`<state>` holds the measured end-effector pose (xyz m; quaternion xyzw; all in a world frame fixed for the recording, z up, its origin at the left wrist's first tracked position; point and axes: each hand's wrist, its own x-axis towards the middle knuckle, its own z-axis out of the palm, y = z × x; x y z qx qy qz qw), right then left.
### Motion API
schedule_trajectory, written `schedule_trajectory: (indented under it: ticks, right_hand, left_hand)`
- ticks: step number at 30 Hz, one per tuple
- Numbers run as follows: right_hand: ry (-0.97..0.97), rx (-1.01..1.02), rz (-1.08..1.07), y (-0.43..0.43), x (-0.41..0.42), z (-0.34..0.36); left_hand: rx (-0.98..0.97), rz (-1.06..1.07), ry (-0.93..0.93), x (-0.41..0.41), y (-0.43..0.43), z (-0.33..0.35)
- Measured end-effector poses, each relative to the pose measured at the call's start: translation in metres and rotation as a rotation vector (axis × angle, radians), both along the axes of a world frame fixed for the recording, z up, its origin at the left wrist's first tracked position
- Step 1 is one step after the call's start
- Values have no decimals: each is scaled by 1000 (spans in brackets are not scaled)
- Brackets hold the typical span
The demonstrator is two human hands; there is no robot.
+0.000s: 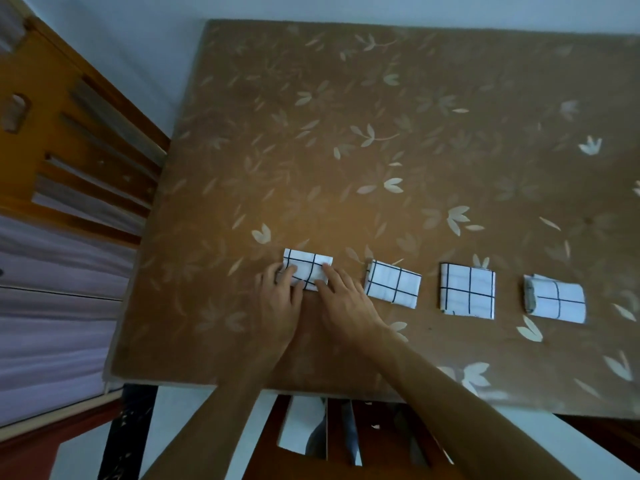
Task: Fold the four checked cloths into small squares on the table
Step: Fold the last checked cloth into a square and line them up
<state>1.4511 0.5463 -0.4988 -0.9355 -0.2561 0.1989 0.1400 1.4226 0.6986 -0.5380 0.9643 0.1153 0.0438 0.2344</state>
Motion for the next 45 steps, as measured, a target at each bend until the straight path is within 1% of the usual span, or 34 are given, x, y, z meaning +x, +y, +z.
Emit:
schedule_trajectory:
  ticks: [2, 4, 5, 8, 10, 12, 13, 16, 20, 24, 27, 29, 30, 32, 36, 38, 41, 43, 45]
  right_hand:
    - [-1, 2, -6, -8, -2, -3]
    - [-18, 10, -39, -9, -4, -3]
    - [-39, 22, -69, -9, -5, -4]
    - [-142, 109, -229, -12, -5, -1]
    - [-189, 120, -294, -27, -2, 2]
    - [-200, 63, -284, -52, 2, -4]
    - [-170, 29, -268, -65, 6, -7]
    - [-83, -6, -208, -91, 13, -13]
    - [-81, -7, -185, -108, 19, -15]
    - [-88, -29, -178, -116, 17, -15]
    - [-162, 44, -154, -95, 13, -10]
    - [-172, 57, -72, -71, 6, -14]
    - [-165, 36, -35, -59, 2, -19]
    - [-123, -16, -33, -42, -5, -28]
    - [-115, -169, 15, -42, -7, -40]
    - [-133, -199, 39, -50, -4, -40]
    - [-176, -143, 21, -62, -1, -30]
    - [-248, -33, 4, -76, -1, -20]
    - [-291, 75, -59, -97, -3, -13]
  left_hand:
    - [-27, -31, 26, 0, -5, 2]
    - [-14, -49, 44, -1, -8, 4]
    - [17, -51, 46, 0, -8, 5]
    - [190, -89, 18, 3, -6, 6]
    - [217, -234, -1, 6, -4, 6]
    - [205, -391, 51, 11, -4, 4]
    - [185, -417, 89, 14, -4, 4]
    - [123, -395, 117, 21, -4, 1]
    - [137, -418, 83, 23, -17, -1]
    - [120, -401, 105, 26, -46, 1]
    - [172, -400, 72, 26, -56, 5]
    - [221, -425, 64, 22, -57, 7]
    - [271, -451, 64, 19, -55, 5]
    - [369, -488, 99, 14, -47, -3]
    - [390, -487, 190, 12, -29, -17]
    - [384, -495, 224, 13, -30, -14]
    - [349, -463, 215, 12, -37, -8]
    - [313, -461, 180, 15, -44, -2]
    - [283, -507, 106, 20, -58, 5]
